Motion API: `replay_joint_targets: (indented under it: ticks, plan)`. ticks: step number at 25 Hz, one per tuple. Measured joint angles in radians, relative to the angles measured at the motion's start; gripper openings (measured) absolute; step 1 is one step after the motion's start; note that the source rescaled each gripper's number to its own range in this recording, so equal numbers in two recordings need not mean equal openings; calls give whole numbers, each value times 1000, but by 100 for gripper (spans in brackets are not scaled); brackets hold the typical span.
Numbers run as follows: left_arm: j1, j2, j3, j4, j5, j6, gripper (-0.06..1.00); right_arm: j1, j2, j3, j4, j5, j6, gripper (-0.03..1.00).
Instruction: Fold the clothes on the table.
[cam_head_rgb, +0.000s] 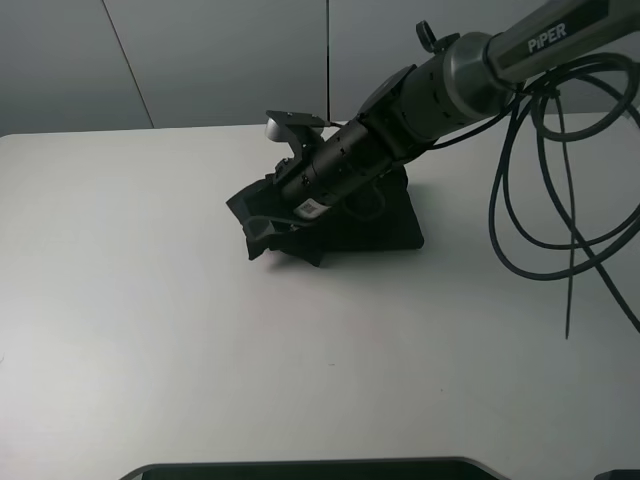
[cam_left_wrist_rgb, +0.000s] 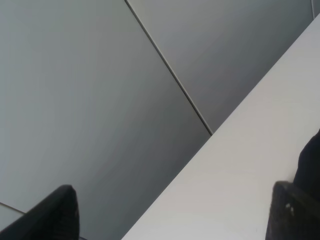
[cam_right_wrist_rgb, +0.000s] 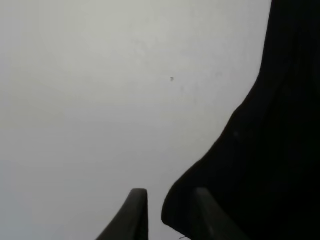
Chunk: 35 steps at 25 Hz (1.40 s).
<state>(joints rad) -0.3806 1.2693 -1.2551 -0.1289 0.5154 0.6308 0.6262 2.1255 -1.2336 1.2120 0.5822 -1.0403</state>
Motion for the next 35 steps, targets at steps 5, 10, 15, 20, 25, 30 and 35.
replay_joint_targets:
  ticks: [5, 10, 15, 20, 25, 30, 35]
  plan:
    - [0, -60, 0, 2, 15, -2, 100, 0, -134, 1, -27, 11, -18, 29]
    - [0, -140, 0, 4, 25, -5, 100, 0, -337, 1, -179, 6, -5, 61]
    - [0, -244, 0, 19, 64, -40, 100, 0, -544, 1, -451, -48, 130, 84]
    - [0, -348, 0, 57, 134, -129, 100, 0, -714, 1, -780, -52, 327, 85]
    - [0, -447, 0, 163, 202, -275, 100, 0, -906, 1, -1167, -4, 584, 85]
    - [0, -536, -2, 376, 298, -619, 100, 0, -1113, 1, -1533, 137, 822, 90]
    - [0, -610, -2, 550, 503, -816, 100, 0, -1317, 1, -1803, 350, 972, 100]
